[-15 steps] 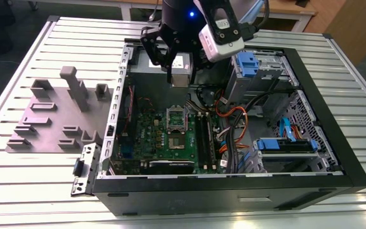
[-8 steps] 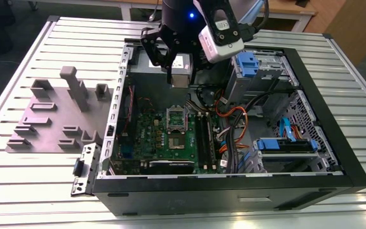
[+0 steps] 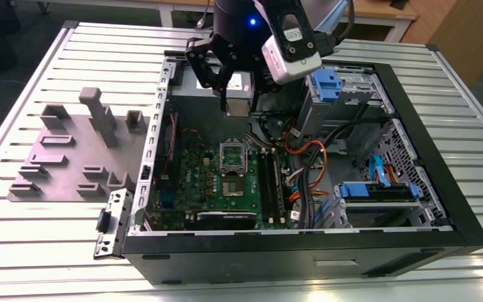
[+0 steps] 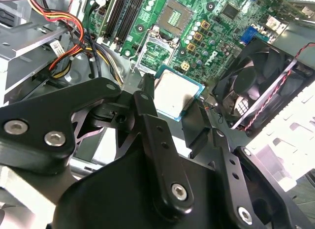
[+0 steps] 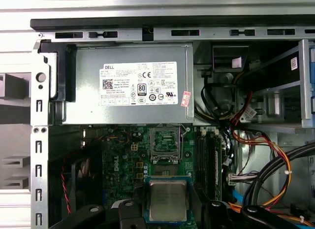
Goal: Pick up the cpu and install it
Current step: 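Place the cpu into insertion slot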
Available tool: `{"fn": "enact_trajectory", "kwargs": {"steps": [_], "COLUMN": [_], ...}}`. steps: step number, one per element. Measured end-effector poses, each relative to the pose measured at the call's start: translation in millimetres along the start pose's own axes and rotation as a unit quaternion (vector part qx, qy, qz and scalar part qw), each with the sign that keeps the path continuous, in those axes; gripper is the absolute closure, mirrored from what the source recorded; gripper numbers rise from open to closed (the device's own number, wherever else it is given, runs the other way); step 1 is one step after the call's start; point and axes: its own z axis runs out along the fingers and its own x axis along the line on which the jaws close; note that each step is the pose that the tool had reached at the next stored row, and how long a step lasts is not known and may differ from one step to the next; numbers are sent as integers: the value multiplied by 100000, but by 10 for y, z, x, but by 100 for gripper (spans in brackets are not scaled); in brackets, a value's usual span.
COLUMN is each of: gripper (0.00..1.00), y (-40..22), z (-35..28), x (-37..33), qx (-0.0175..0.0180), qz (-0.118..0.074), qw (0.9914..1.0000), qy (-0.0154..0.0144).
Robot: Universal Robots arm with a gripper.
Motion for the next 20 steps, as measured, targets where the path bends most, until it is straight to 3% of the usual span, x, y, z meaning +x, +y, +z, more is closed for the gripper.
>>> {"fn": "enact_trajectory", "kwargs": {"steps": [20], "gripper": [53], "y": [-8], "z": [36], "x": [-1], "qx": [-11], "qz": [-2], "qw": [100000], "qy": [-4]}}
